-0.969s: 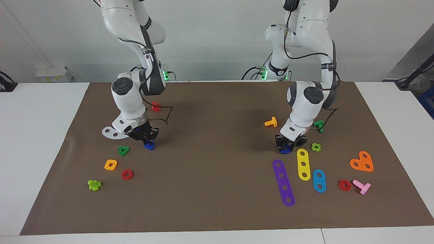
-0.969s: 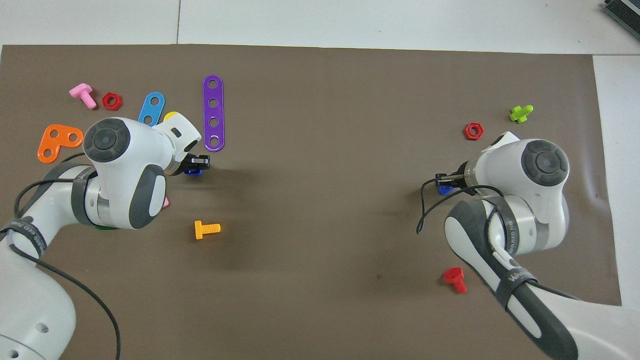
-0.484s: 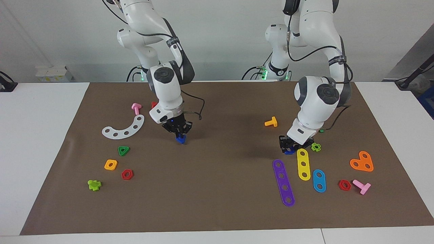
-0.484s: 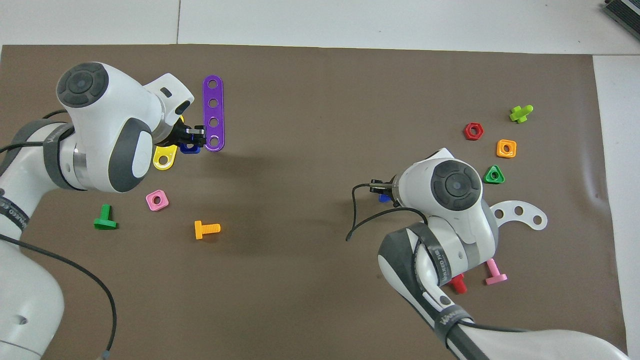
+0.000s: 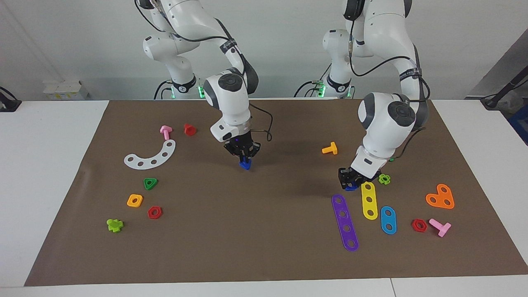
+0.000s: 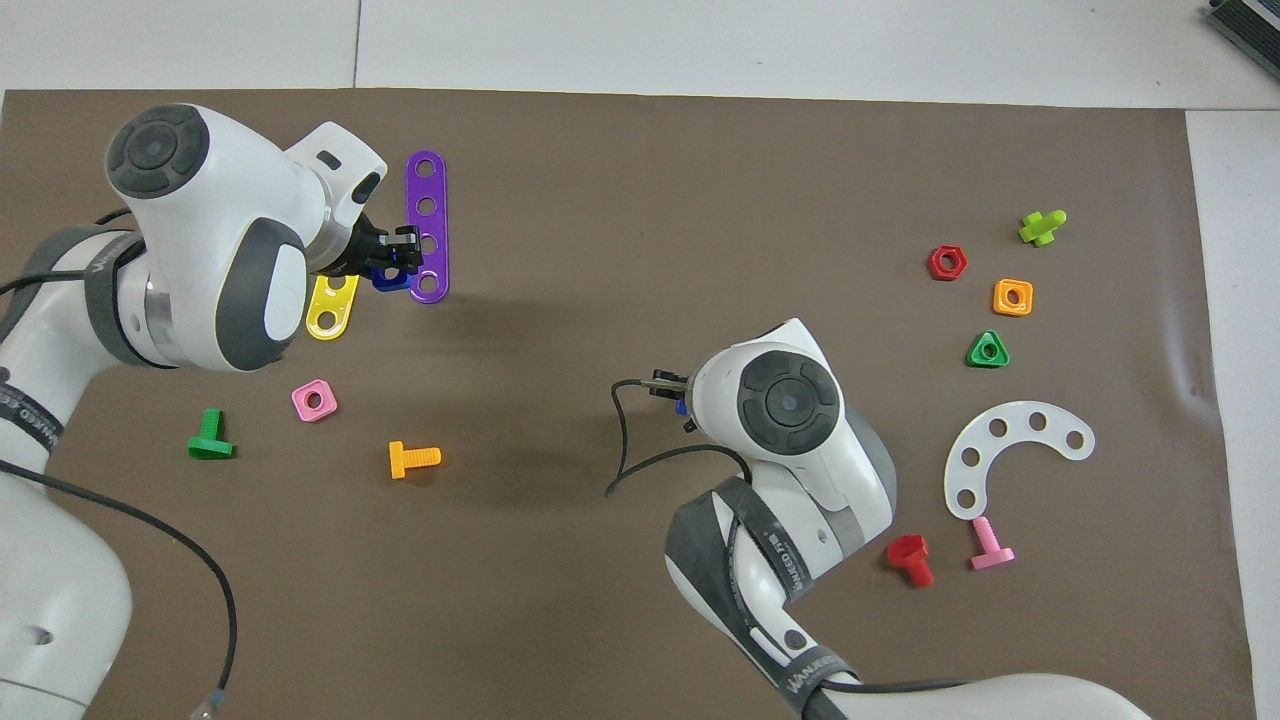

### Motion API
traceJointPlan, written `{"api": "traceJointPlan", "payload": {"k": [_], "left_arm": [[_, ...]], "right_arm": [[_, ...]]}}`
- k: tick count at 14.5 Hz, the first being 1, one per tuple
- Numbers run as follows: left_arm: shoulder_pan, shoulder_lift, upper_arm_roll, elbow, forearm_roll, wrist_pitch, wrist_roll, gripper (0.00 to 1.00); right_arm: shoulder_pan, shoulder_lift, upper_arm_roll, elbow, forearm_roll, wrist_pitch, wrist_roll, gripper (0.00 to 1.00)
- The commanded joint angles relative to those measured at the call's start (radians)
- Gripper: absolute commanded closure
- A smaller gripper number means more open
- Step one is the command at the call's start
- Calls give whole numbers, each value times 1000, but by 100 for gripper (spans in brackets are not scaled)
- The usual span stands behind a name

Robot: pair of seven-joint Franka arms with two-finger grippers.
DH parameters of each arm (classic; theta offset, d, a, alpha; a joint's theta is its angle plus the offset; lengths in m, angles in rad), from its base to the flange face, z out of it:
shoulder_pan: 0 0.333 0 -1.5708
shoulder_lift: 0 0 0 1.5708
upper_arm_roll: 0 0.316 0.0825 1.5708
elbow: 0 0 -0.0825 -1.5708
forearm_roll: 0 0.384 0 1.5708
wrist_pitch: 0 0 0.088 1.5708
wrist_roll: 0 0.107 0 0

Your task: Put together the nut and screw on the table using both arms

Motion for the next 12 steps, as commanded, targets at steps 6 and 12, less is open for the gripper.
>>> {"api": "traceJointPlan", "payload": {"k": [6, 12], "left_arm": [[-118, 24, 6, 51, -21, -36, -158, 100], [-205, 24, 8, 49, -12, -24, -245, 100]], "right_arm": [[47, 87, -2, 76, -15, -19, 89, 99], [35, 30, 1, 78, -8, -25, 74, 2]]}}
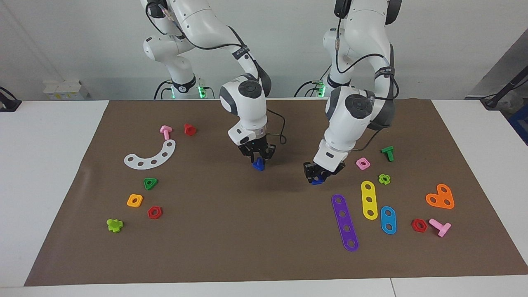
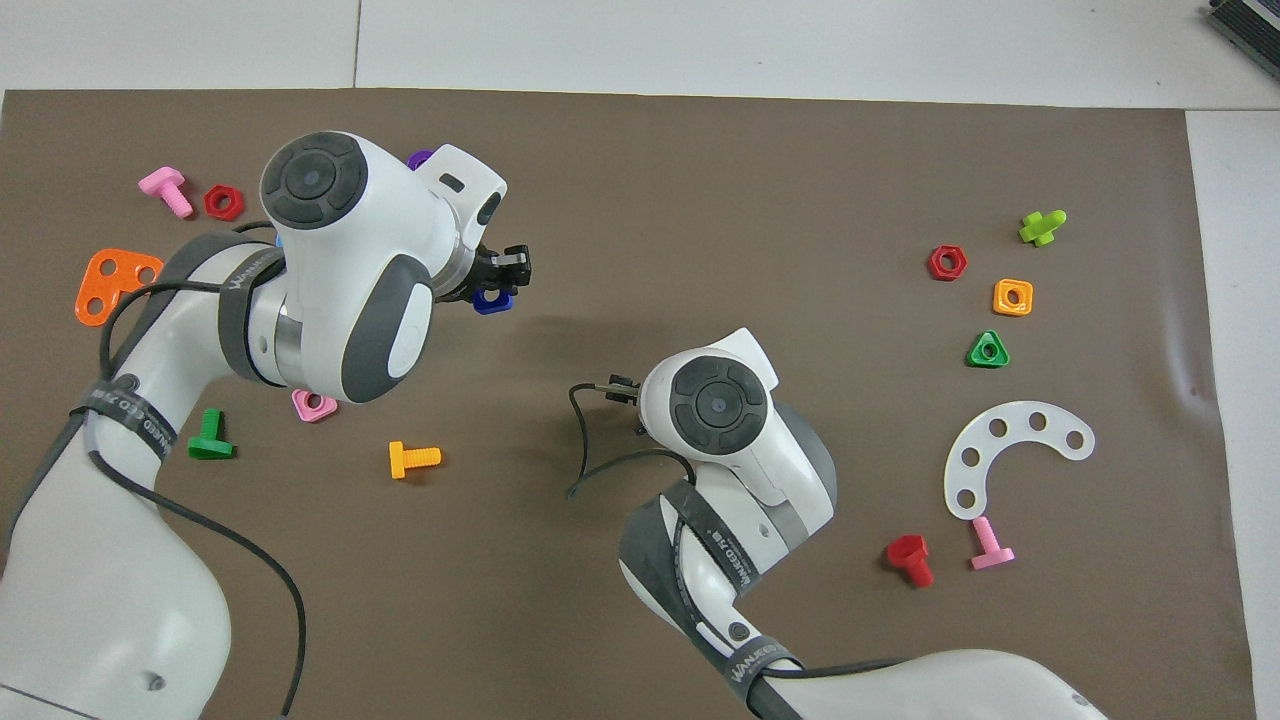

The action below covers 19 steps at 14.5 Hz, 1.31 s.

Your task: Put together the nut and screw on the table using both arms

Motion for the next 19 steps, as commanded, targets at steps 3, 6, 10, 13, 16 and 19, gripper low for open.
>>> {"api": "traceJointPlan", "payload": {"k": [3, 6, 10, 13, 16, 19], "left_arm": [[-113, 18, 19, 35, -6, -14, -86, 100], [-176, 18, 19, 34, -3, 8, -131, 100], [-271, 39, 19, 12, -5, 54, -173, 100], [-297, 49, 17, 7, 1, 51, -188, 100], [-320, 49, 17, -34, 3, 57, -188, 100], [-349, 47, 19, -68, 4, 54, -188, 100]], "right_arm": [[-19, -120, 4, 4, -5, -72, 4, 0], [-69, -206, 3, 5, -4, -167, -66, 0], [-220, -321, 1, 5, 5, -286, -282, 0], [-332, -369, -2, 7, 5, -316, -424, 0], [-389, -390, -6, 18, 5, -334, -544, 0], [-430, -389, -8, 68, 5, -401, -658, 0]]}}
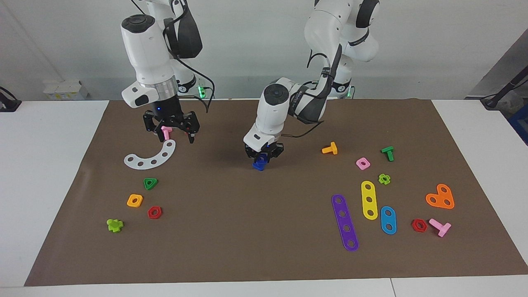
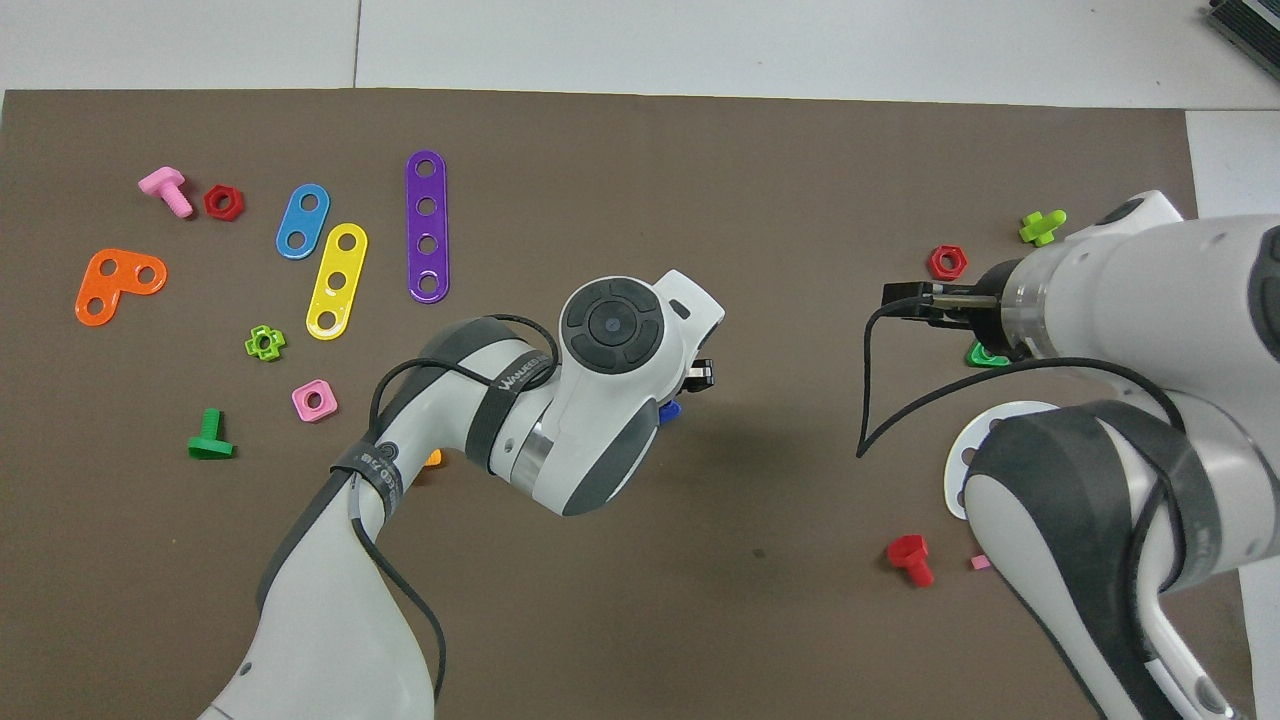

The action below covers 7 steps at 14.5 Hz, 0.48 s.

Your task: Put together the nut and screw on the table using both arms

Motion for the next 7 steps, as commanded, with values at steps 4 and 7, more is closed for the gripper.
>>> {"api": "traceJointPlan", "payload": {"k": [4, 7], "left_arm": [[-44, -10, 19, -83, 4, 57, -7, 100], [-59, -15, 20, -125, 4, 100, -7, 100]], "right_arm": [[-84, 16, 7, 114, 6, -131, -280, 0], [-95, 44, 7, 195, -8, -208, -283, 0]]}}
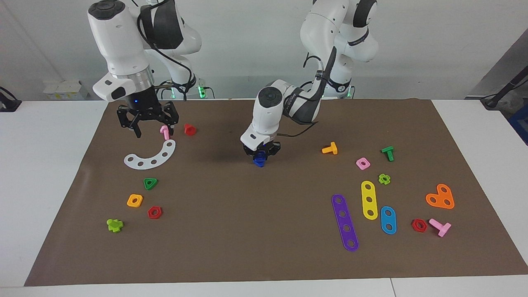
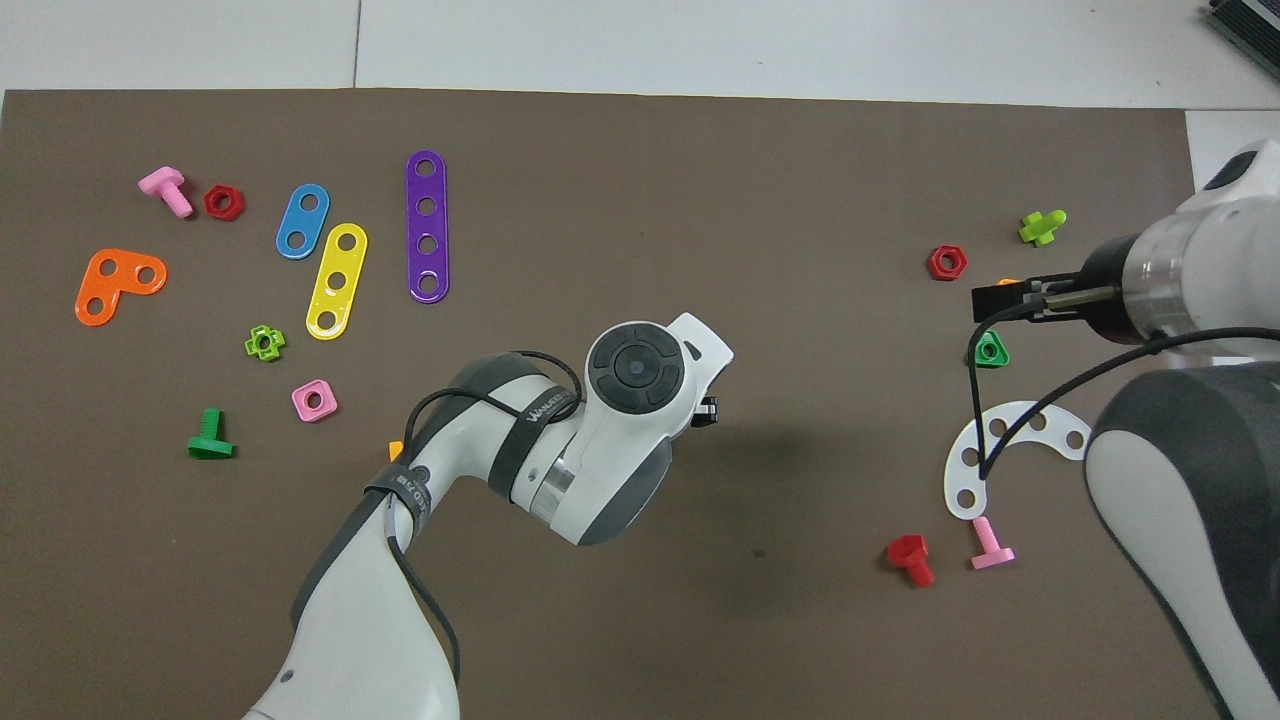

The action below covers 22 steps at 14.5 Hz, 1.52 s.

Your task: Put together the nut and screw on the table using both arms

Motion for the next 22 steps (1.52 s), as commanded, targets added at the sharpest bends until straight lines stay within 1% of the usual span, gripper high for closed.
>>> {"api": "traceJointPlan", "payload": {"k": [1, 2, 3, 4, 5, 8, 9, 11, 12, 14, 15, 17, 18, 20, 22], "left_arm": [[-24, -15, 22, -44, 4, 40, -7, 100], [-19, -17, 22, -44, 4, 40, -5, 100], [-15, -15, 22, -42, 4, 40, -4, 95], [-13, -15, 23, -38, 4, 44, -4, 34], [-11, -15, 25, -31, 6, 46, -5, 0], [-8, -15, 31, -9, 6, 31, -8, 0], [-1, -15, 50, 10, 6, 23, -8, 0], [8, -21, 141, 68, 6, -38, 1, 0], [34, -41, 179, 85, 6, -93, 7, 0], [146, -121, 189, 78, 6, -169, 34, 0], [200, -153, 189, 76, 6, -210, 80, 0], [264, -184, 199, 56, 7, -282, 145, 0], [313, -199, 201, 35, 18, -292, 171, 0], [387, -254, 203, -54, 50, -293, 273, 0], [471, -316, 203, -116, 79, -299, 387, 0]], "right_arm": [[-23, 43, 9, 93, -9, -67, -34, 0], [-28, 53, 9, 110, -6, -78, -46, 0], [-37, 56, 9, 125, 3, -96, -52, 0], [-40, 60, 9, 139, 5, -112, -52, 0], [-42, 63, 9, 151, 5, -129, -54, 0], [-49, 63, 9, 153, 2, -147, -52, 0], [-48, 60, 10, 148, 2, -152, -51, 0], [-49, 53, 10, 135, 3, -164, -43, 0], [-49, 52, 10, 134, 3, -178, -38, 0], [-49, 49, 10, 131, 6, -181, -22, 0], [-51, 49, 10, 131, 8, -182, -6, 0], [-49, 47, 10, 131, 8, -190, -3, 0], [-51, 47, 12, 131, 8, -201, -12, 0], [-52, 46, 12, 131, 11, -228, -12, 0], [-52, 46, 10, 131, 48, -231, -3, 0]]}}
